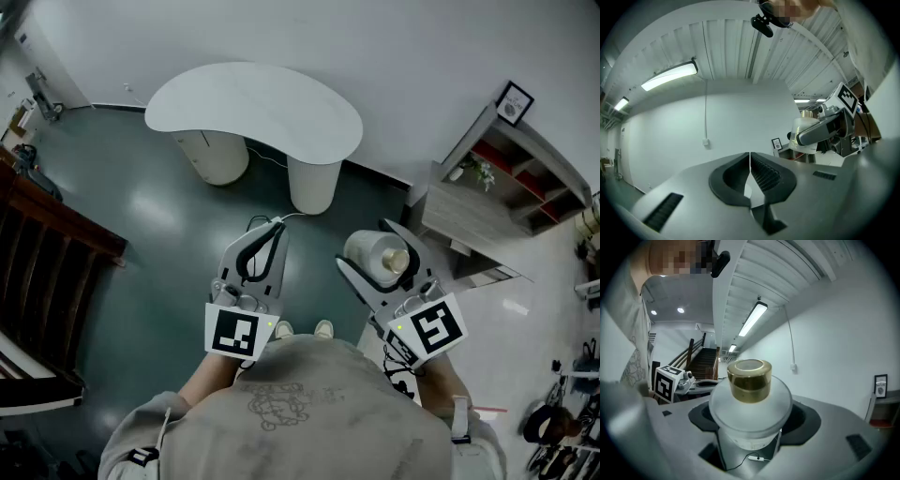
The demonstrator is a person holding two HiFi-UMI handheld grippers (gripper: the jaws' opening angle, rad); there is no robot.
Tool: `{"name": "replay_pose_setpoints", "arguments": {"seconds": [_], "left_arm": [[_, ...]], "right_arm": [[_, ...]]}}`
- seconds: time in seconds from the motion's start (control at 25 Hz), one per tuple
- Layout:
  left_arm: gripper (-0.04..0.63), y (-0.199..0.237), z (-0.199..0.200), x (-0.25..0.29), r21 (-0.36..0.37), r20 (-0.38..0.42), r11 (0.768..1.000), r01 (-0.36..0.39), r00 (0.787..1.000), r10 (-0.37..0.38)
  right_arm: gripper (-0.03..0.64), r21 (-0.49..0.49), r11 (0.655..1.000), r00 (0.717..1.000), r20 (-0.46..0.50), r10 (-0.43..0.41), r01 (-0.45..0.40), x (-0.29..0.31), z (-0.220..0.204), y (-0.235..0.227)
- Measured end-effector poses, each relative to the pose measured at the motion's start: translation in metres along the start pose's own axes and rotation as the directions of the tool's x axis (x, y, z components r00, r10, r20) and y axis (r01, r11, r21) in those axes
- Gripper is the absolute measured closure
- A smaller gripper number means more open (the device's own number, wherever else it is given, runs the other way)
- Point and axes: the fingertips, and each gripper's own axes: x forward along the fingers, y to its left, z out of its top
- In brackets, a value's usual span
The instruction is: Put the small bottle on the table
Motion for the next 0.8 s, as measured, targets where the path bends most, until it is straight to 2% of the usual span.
{"name": "replay_pose_setpoints", "arguments": {"seconds": [0.8], "left_arm": [[0.574, -0.022, -0.005, 0.038, 0.003, -0.014, 1.0, -0.012, 1.0, 0.012]], "right_arm": [[0.278, 0.022, 1.0, 1.0, -0.003, 0.004, -0.004, -0.011, -0.012, -0.045]]}}
